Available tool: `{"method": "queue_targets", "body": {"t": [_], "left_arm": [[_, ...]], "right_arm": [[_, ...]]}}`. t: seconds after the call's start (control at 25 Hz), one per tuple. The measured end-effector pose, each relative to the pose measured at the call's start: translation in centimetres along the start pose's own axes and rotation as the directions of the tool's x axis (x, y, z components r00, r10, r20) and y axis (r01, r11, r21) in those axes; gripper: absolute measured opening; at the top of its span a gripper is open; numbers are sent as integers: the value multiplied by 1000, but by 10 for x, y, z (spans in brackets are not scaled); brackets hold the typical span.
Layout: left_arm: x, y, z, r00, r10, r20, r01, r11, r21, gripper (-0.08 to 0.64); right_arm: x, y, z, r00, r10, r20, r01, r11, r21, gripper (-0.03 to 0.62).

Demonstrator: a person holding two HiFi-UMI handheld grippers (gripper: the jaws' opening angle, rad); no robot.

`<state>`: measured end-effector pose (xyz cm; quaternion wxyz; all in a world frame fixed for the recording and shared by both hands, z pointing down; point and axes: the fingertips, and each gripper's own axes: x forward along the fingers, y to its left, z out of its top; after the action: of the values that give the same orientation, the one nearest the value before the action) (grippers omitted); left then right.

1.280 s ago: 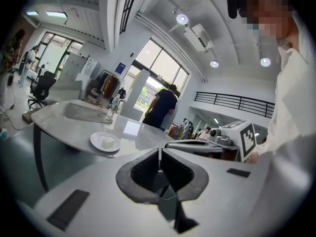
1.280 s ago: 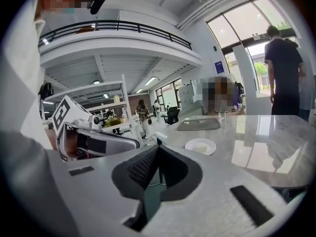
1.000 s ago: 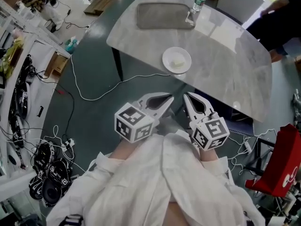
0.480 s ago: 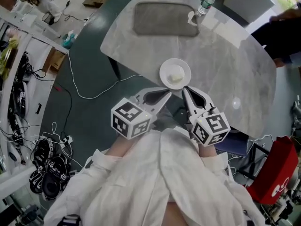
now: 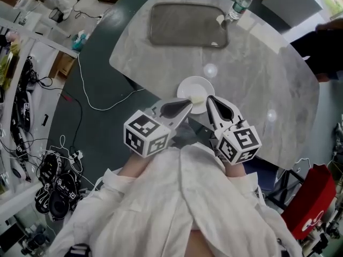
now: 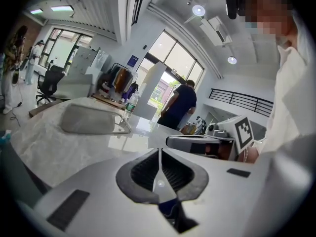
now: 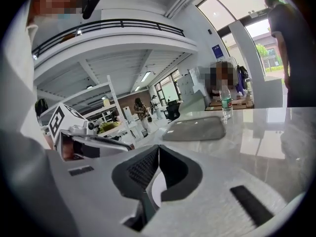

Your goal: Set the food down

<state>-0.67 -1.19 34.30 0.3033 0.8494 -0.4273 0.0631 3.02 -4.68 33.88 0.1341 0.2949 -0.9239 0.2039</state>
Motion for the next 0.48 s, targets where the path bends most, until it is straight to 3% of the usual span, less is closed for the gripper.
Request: {"method": "queue_targets", "body": {"t": [0.48], "left_arm": [[39,16,21,999,10,-46,-9,999,31,28]], "right_arm": [[15,-29,8,999,49,-15,-49,999,8,2]]}}
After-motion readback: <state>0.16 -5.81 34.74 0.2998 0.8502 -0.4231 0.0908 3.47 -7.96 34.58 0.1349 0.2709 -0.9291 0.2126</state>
